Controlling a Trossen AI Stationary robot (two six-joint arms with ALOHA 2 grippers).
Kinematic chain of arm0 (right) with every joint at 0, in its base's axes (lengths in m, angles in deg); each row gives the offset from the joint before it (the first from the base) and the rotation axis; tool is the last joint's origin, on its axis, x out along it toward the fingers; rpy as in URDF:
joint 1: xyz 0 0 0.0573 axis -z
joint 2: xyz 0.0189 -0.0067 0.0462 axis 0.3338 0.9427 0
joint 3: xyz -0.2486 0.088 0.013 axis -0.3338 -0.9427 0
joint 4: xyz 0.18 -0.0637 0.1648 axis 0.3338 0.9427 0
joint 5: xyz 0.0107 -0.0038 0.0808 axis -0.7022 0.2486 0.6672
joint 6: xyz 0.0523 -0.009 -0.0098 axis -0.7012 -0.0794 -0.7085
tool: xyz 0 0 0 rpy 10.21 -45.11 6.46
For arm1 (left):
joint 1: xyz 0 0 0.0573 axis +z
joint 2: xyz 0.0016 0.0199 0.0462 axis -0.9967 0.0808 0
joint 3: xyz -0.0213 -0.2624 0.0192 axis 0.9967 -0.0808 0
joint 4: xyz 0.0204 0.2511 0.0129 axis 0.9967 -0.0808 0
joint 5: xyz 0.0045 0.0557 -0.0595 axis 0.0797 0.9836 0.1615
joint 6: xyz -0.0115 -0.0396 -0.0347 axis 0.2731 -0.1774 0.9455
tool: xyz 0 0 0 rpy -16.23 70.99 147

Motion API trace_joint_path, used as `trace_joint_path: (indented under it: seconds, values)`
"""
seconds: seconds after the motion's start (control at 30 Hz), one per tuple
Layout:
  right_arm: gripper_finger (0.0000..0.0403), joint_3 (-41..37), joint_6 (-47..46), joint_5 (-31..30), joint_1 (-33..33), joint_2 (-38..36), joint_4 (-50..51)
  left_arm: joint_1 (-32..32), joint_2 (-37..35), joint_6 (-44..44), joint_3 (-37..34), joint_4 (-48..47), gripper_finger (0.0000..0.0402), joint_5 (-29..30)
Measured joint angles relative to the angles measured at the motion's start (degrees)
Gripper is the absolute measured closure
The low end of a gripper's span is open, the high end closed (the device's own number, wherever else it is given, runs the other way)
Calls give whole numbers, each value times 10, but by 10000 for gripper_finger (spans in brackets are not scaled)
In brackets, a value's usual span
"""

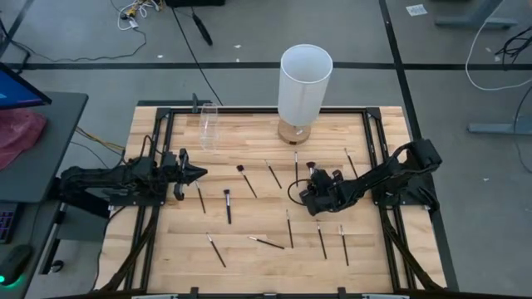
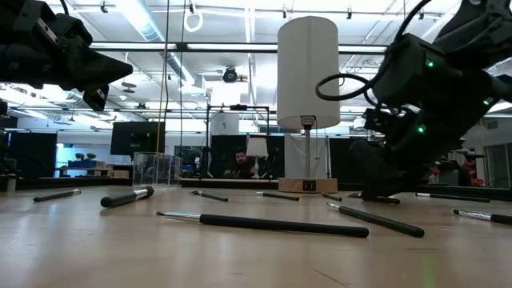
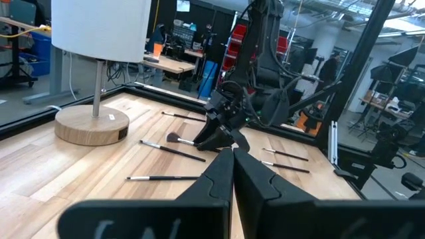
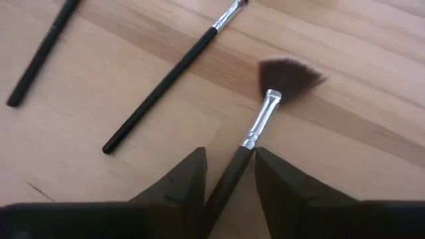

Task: Put items in baskets/containers
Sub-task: Put the black highlighter brush into the transparent organizer

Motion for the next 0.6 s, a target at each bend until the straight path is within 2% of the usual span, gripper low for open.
trace_joint_path:
  seconds: [0.17,0.3,0.6]
  values:
    - [344,-25,-21,-24,-11,0,-26,0,0,0,0,0,388,0]
    - [384,-33,-3,-33,-15,0,-39,0,0,0,0,0,388,0]
    - [389,-40,39,-36,-26,-3,-42,0,0,0,0,0,388,0]
